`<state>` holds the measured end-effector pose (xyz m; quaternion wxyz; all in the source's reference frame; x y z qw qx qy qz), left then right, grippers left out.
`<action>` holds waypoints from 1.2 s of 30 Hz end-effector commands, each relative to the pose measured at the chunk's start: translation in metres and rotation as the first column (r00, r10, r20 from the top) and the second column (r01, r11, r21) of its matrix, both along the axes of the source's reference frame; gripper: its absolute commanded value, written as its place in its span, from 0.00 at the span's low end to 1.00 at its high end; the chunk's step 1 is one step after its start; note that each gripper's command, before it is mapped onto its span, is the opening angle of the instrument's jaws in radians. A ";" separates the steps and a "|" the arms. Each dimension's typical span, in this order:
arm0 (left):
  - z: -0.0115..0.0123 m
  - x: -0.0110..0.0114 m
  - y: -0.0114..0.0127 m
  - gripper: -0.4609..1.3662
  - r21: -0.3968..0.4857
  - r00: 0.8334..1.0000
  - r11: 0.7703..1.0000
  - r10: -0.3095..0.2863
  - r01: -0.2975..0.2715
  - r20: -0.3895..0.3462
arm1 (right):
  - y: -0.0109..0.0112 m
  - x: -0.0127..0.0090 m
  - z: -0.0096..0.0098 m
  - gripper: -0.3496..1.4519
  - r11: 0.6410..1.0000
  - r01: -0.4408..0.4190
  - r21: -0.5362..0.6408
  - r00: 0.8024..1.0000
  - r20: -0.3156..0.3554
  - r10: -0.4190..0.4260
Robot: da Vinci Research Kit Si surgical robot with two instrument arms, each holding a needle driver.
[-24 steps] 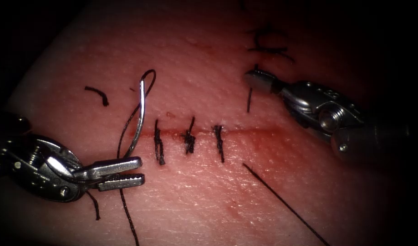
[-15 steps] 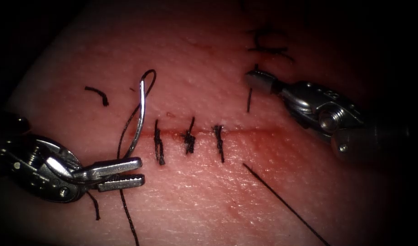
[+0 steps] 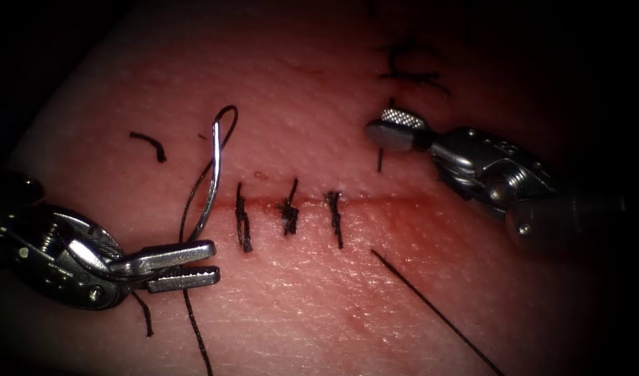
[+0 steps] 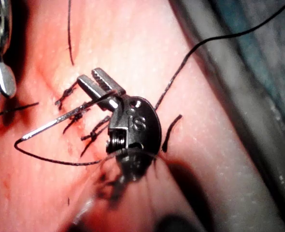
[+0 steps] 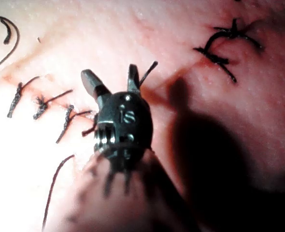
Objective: Wound Closure
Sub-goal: Grab the short suture tail and adjust it
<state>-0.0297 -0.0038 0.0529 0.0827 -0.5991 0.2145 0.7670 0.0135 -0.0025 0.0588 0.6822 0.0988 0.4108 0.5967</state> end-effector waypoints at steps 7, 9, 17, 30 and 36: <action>0.0000 0.0001 0.0000 0.06 0.002 1.000 1.000 0.006 -0.006 0.000 | -0.0003 0.0000 0.0004 0.88 1.000 -0.015 -0.010 1.000 0.020 0.015; 0.0000 0.0001 0.0000 0.06 0.002 1.000 1.000 0.006 -0.006 0.000 | -0.0004 0.0000 0.0005 0.88 1.000 -0.013 -0.009 1.000 0.021 0.014; -0.0001 0.0001 0.0000 0.06 0.002 1.000 1.000 0.006 -0.006 0.000 | -0.0007 -0.0005 0.0022 0.87 0.999 -0.031 0.018 0.999 0.025 0.031; -0.0004 0.0000 0.0000 0.06 0.004 1.000 1.000 0.005 -0.005 0.000 | -0.0003 -0.0013 0.0059 0.85 0.996 -0.077 0.039 0.997 0.016 0.076; -0.0005 0.0000 -0.0001 0.06 -0.001 1.000 1.000 0.006 -0.006 -0.002 | -0.0002 -0.0014 0.0074 0.85 0.995 -0.088 0.041 0.996 0.015 0.088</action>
